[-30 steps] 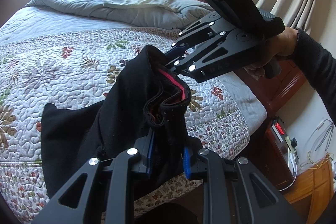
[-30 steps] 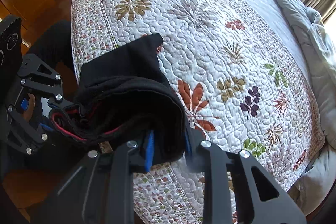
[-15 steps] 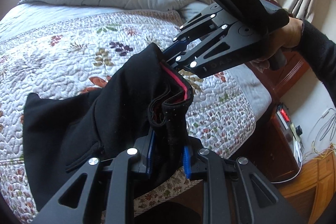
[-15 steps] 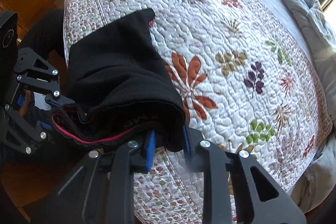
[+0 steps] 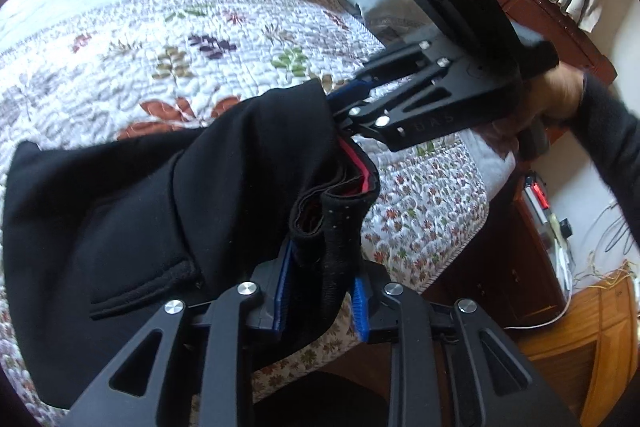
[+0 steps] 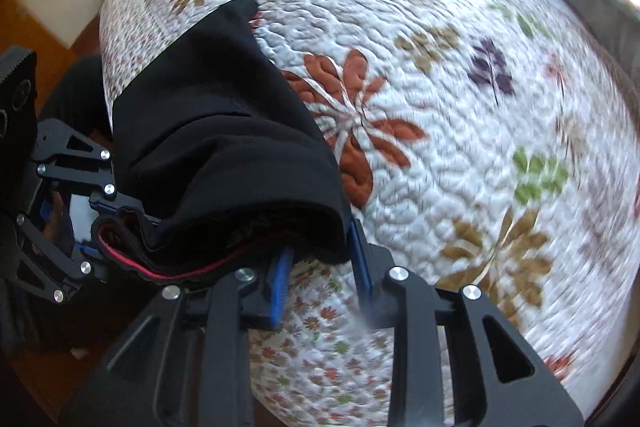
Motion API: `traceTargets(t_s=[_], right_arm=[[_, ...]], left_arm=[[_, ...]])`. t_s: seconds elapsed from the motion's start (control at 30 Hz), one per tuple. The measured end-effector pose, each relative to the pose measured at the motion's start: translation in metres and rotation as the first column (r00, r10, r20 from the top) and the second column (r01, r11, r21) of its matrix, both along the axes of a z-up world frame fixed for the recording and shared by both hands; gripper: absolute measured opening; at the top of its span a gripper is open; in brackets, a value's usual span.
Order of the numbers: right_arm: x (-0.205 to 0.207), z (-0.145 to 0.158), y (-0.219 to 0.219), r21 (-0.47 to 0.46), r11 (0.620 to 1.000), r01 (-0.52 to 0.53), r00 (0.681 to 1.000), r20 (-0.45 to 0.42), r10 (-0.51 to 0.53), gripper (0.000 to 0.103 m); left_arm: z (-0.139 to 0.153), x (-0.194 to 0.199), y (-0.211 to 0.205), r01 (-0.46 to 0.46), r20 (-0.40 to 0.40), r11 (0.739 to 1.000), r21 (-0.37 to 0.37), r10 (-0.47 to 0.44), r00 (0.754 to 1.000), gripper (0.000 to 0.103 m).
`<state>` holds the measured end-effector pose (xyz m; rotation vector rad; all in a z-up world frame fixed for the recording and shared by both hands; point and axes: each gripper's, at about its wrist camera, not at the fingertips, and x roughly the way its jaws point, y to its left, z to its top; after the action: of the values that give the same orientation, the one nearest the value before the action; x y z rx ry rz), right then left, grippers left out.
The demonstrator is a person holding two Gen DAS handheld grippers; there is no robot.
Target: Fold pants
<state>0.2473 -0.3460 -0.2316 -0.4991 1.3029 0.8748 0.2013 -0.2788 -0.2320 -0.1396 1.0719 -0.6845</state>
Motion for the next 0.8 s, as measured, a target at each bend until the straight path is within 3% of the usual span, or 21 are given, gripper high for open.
traceTargets(t_s=[0.2, 0.27, 0.3, 0.33, 0.4, 0.43, 0.47, 0.53, 0.57, 0.63, 0.73, 0.8], right_arm=[[-0.005, -0.008, -0.039, 0.082, 0.970, 0.228, 0.973, -0.054, -0.224, 0.033], [-0.004, -0.008, -0.060, 0.117, 0.929, 0.351, 0.934, -0.105, -0.340, 0.046], [-0.005, -0.008, -0.069, 0.144, 0.903, 0.405, 0.912, -0.131, -0.388, 0.058], [-0.005, -0.009, -0.079, 0.175, 0.869, 0.463, 0.883, -0.174, -0.435, 0.064], [-0.009, -0.015, -0.103, 0.245, 0.765, 0.595, 0.796, -0.306, -0.522, 0.068], [-0.013, -0.019, -0.115, 0.301, 0.681, 0.668, 0.738, -0.388, -0.552, 0.081], [-0.018, -0.026, -0.125, 0.349, 0.581, 0.735, 0.673, -0.482, -0.561, 0.084], [-0.028, -0.040, -0.131, 0.376, 0.474, 0.796, 0.600, -0.596, -0.534, 0.087], [-0.034, -0.047, -0.131, 0.382, 0.440, 0.813, 0.578, -0.620, -0.531, 0.087], [-0.045, -0.058, -0.123, 0.387, 0.421, 0.820, 0.570, -0.624, -0.535, 0.088], [-0.054, -0.075, -0.099, 0.355, 0.417, 0.837, 0.540, -0.665, -0.517, 0.089], [-0.054, -0.078, -0.082, 0.366, 0.407, 0.837, 0.539, -0.678, -0.499, 0.089]], left_arm=[[-0.013, 0.003, 0.005, 0.001, -0.061, 0.998, -0.058, -0.004, 0.998, 0.029], [-0.012, 0.004, 0.009, 0.010, -0.089, 0.993, -0.115, -0.020, 0.996, 0.044], [-0.009, 0.003, 0.012, 0.013, -0.108, 0.987, -0.161, -0.031, 0.994, 0.055], [-0.006, 0.001, 0.016, 0.013, -0.111, 0.980, -0.197, -0.036, 0.993, 0.064], [0.004, -0.001, 0.026, 0.001, -0.111, 0.965, -0.263, -0.031, 0.993, 0.070], [0.009, -0.001, 0.034, -0.003, -0.113, 0.954, -0.299, -0.032, 0.993, 0.072], [0.014, -0.001, 0.043, -0.007, -0.110, 0.947, -0.322, -0.030, 0.993, 0.073], [0.022, -0.001, 0.066, -0.023, -0.078, 0.941, -0.339, -0.003, 0.997, 0.077], [0.025, 0.002, 0.080, -0.040, -0.061, 0.942, -0.333, 0.021, 0.998, 0.077], [0.023, 0.012, 0.113, -0.110, -0.044, 0.940, -0.322, 0.101, 0.994, 0.077], [0.006, 0.036, 0.161, -0.248, -0.111, 0.922, -0.297, 0.225, 0.968, 0.077], [-0.004, 0.044, 0.188, -0.314, -0.146, 0.906, -0.284, 0.282, 0.948, 0.077]])
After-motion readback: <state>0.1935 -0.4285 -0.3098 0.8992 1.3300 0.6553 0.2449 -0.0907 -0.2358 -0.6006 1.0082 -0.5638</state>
